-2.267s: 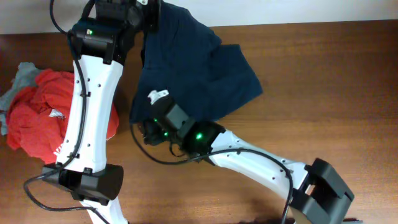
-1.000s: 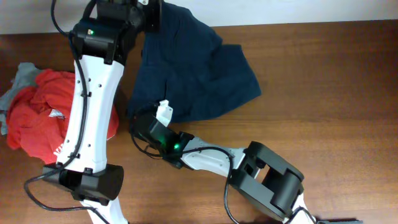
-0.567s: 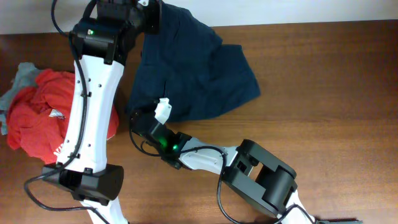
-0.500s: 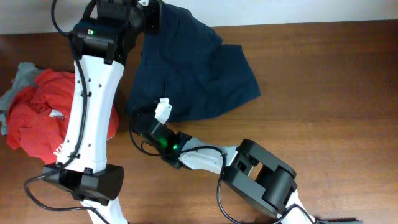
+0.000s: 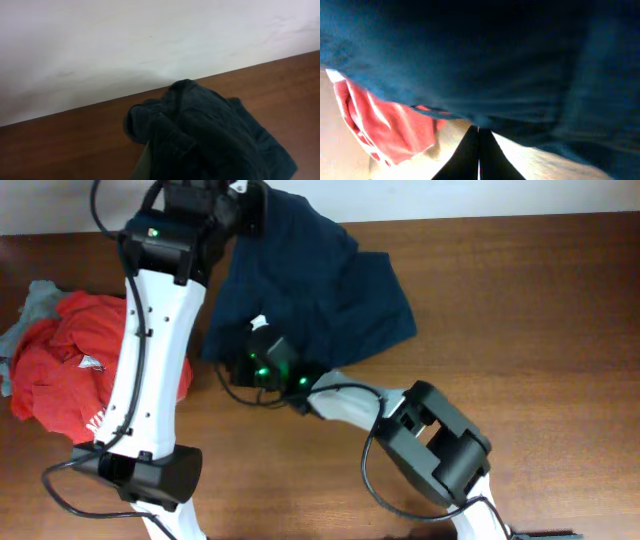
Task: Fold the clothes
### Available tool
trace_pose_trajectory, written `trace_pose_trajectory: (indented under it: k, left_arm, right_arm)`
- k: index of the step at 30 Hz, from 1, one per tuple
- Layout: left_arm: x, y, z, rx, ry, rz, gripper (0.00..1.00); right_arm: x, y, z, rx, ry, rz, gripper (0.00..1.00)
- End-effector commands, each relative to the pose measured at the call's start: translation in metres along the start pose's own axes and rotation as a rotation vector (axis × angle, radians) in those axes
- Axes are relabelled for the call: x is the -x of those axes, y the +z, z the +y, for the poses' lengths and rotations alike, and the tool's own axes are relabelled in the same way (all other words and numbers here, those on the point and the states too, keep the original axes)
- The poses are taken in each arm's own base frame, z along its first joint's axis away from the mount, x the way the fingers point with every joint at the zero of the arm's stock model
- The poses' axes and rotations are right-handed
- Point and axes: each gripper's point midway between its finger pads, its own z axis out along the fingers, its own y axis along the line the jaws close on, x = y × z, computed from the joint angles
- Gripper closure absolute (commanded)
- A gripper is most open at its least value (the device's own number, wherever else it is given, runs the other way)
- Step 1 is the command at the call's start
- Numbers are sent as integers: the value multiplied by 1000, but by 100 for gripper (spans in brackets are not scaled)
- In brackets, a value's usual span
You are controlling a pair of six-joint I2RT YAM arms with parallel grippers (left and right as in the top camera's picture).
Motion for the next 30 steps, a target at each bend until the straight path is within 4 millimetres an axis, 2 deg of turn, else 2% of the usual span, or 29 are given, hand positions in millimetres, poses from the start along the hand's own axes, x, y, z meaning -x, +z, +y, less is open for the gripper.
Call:
trace_pose_trajectory:
  k: [1, 6, 8, 12, 13, 16, 20, 25, 27, 30]
  left_arm:
    - [45, -46, -19, -37, -2, -152, 99]
    - [64, -62, -35, -68, 7, -225, 99]
    - [65, -63, -40, -77, 9, -229, 99]
    - [63, -64, -51, -96, 14, -223, 99]
    - [62, -65, -53, -100, 17, -222, 99]
    - [62, -65, -60, -112, 22, -220, 99]
    - [60, -68, -75, -139, 28, -216, 99]
    - [54, -69, -89, -164, 45, -197, 99]
    - [51, -69, -92, -165, 50, -186, 99]
    - [49, -68, -84, -121, 47, -176, 99]
  right_arm:
    - [12, -39, 50, 141, -161, 51, 96]
    - [11, -66, 76, 158, -348, 34, 96]
    - [8, -68, 82, 159, -411, 23, 95]
    - [-3, -67, 99, 197, -556, 14, 56]
    - [-5, -67, 104, 209, -585, 8, 53]
    - [-6, -68, 127, 269, -703, -55, 34]
    - [8, -68, 143, 239, -780, -196, 27]
    - [29, -65, 143, 188, -773, -313, 23]
    - [32, -61, 132, 135, -756, -312, 23]
    - [22, -53, 95, 11, -706, -212, 26]
